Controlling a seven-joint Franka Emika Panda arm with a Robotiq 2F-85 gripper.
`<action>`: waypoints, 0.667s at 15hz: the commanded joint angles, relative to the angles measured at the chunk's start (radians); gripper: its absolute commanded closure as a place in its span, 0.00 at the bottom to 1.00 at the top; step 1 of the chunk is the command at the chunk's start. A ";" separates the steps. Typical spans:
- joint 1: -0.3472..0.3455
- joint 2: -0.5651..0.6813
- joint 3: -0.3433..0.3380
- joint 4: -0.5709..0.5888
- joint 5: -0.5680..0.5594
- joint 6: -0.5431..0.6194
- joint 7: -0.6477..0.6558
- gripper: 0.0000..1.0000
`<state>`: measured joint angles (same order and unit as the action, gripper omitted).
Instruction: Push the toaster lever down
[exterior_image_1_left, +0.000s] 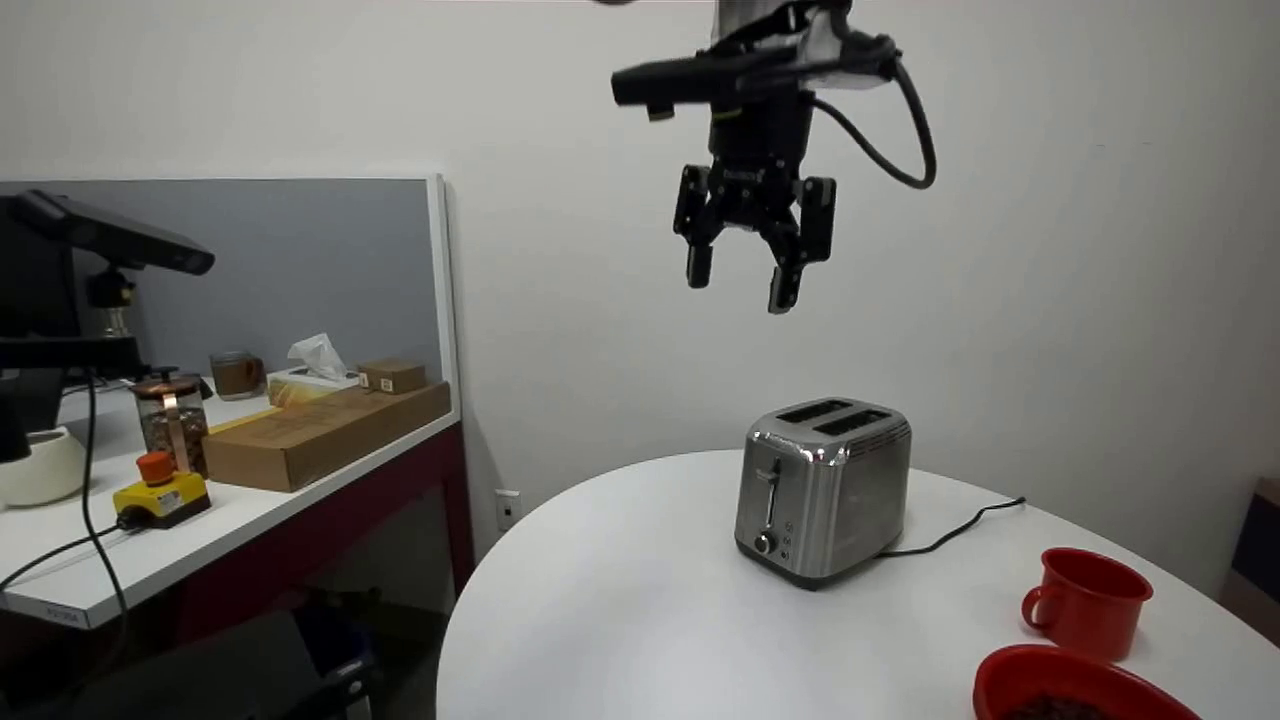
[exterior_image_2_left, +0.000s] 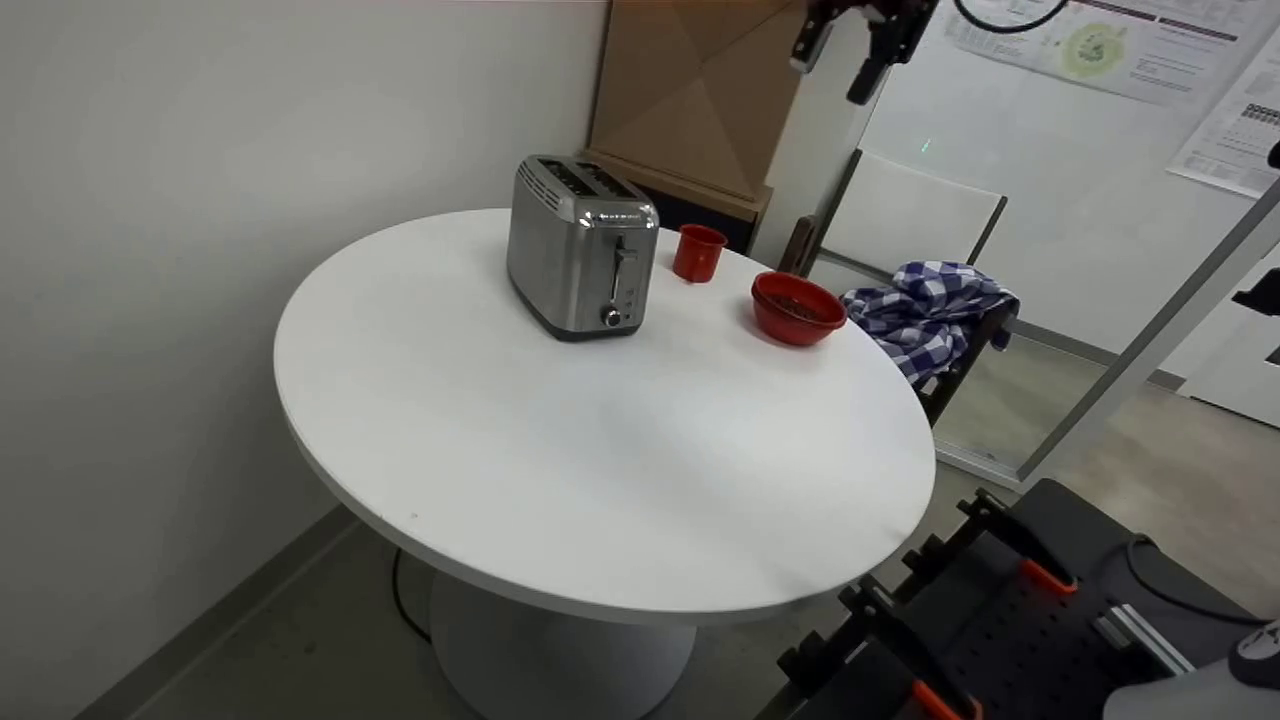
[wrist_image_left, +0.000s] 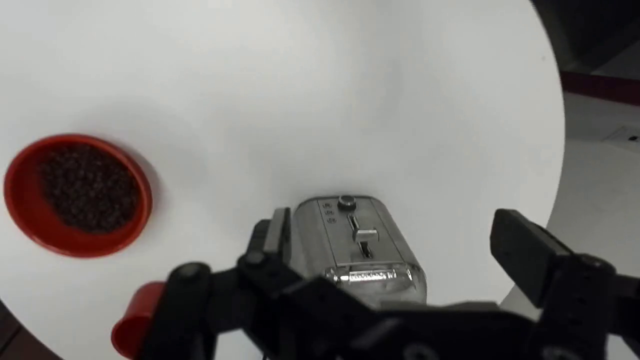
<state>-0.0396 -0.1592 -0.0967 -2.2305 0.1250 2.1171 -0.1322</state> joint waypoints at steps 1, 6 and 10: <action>0.026 0.153 0.065 0.058 -0.086 0.223 0.052 0.22; 0.053 0.336 0.093 0.137 -0.240 0.483 0.139 0.56; 0.074 0.452 0.054 0.196 -0.330 0.577 0.241 0.87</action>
<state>0.0116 0.2052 -0.0069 -2.1031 -0.1351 2.6475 0.0288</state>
